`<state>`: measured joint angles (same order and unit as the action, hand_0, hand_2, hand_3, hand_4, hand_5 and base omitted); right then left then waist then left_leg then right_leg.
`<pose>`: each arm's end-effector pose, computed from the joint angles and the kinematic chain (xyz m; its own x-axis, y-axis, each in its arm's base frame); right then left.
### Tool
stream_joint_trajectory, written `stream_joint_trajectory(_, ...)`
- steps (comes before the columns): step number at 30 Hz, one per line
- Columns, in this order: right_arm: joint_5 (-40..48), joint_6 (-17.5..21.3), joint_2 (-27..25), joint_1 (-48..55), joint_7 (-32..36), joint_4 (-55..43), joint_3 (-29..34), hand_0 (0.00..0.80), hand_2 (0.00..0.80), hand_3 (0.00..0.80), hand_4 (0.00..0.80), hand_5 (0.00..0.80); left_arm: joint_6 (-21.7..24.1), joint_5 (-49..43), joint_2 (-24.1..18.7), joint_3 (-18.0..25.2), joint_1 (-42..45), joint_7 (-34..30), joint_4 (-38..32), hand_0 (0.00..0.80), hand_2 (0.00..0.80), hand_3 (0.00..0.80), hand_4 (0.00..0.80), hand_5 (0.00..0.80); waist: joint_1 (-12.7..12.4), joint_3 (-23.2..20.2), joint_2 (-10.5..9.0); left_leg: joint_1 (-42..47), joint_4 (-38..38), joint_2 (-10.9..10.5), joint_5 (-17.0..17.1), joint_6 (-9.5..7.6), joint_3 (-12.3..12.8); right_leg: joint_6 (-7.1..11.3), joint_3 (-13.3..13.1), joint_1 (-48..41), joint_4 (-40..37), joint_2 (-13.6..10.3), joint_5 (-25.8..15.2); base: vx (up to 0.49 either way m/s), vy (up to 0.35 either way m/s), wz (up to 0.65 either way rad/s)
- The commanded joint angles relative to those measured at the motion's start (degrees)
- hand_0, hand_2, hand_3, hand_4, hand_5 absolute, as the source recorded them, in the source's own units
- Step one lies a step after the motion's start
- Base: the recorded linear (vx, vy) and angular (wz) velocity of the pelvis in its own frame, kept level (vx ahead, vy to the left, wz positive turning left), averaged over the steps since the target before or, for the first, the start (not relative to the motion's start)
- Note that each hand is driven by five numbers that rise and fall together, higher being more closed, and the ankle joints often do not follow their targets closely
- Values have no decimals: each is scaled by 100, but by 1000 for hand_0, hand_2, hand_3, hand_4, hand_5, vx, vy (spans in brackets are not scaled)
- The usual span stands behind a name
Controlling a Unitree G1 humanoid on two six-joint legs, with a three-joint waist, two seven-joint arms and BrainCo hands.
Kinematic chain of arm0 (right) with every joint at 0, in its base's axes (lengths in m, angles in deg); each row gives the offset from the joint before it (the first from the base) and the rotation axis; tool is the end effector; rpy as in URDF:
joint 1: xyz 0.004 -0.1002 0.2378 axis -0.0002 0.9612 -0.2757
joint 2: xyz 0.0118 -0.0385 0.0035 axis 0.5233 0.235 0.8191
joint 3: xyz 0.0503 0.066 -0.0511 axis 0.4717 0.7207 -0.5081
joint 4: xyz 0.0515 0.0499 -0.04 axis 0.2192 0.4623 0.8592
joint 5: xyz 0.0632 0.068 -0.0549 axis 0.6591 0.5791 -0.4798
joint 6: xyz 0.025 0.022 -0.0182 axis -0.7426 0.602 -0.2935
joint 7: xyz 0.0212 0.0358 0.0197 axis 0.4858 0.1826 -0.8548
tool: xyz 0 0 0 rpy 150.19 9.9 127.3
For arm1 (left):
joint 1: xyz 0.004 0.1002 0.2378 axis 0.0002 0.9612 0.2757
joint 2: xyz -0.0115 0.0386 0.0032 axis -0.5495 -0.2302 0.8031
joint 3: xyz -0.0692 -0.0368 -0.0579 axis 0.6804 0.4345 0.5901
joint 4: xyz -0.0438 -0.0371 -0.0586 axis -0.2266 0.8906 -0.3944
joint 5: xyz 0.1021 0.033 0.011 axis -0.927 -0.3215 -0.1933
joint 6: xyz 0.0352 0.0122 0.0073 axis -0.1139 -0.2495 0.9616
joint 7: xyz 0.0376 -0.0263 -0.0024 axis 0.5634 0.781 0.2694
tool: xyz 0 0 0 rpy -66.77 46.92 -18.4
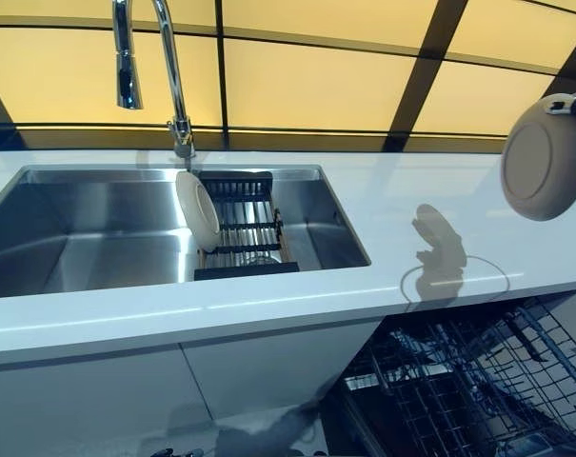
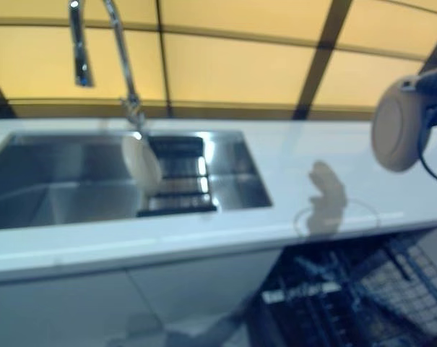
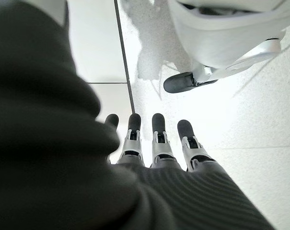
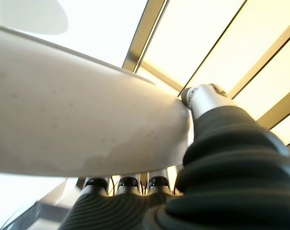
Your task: Take plates into dishwasher
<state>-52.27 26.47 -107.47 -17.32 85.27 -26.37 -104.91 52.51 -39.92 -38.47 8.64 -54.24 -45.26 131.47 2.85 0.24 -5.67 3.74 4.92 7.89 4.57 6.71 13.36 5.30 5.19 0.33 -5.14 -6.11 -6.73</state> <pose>0.2960 -0.3456 0.3206 0.8981 -0.4195 -0.1318 0.2912 0.7921 -0.5365 0.0578 0.2485 -0.1123 0.2499 0.2439 -0.9371 0.0074 0.9672 0.2537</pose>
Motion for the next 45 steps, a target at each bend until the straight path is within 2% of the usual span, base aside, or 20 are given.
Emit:
stream_joint_trajectory(1, -320, 349, -413, -531, 154, 8, -176, 800, 800, 800, 800, 800, 27, -237, -244, -74, -318, -69, 268, 0, 0, 0, 0, 0, 16, 86, -295, 223, 8, -80, -362, -121, 9, 363, 68, -266, 14, -160, 83, 19, 9, -15)
stream_joint_trajectory(12, -299, 415, -972, 816, 584, -611, 745, 800, 800, 800, 800, 800, -9, -338, -231, 116, -340, -116, 294, 0, 0, 0, 0, 0, 303, 87, -311, 266, 8, -1, -376, -119, 229, 361, -80, -205, 14, -90, 68, 13, -7, -8)
stream_joint_trajectory(26, -416, 392, -1144, 2852, 946, -1475, 2207, 800, 800, 800, 800, 800, -66, -585, -257, 338, -378, -26, 382, 0, 0, 0, 0, 0, 636, 115, -284, 329, 8, 55, -405, -129, 497, 386, -261, -100, 14, -72, 24, 3, -7, -10)
stream_joint_trajectory(36, -722, 424, -917, 4789, 1206, -2217, 3652, 800, 800, 800, 800, 800, -78, -648, -279, 570, -356, -27, 443, 0, 0, 0, 0, 0, 856, 147, -257, 372, 8, 57, -442, -161, 645, 400, -397, -42, 14, -58, -13, 1, -14, -9)
stream_joint_trajectory(45, -1022, 533, -579, 5736, 1442, -2794, 4183, 800, 800, 800, 800, 800, -10, -659, -253, 680, -354, -105, 432, 0, 0, 0, 0, 0, 960, 197, -223, 399, 8, 51, -468, -185, 716, 408, -474, -13, 14, -52, -25, -2, -18, -7)
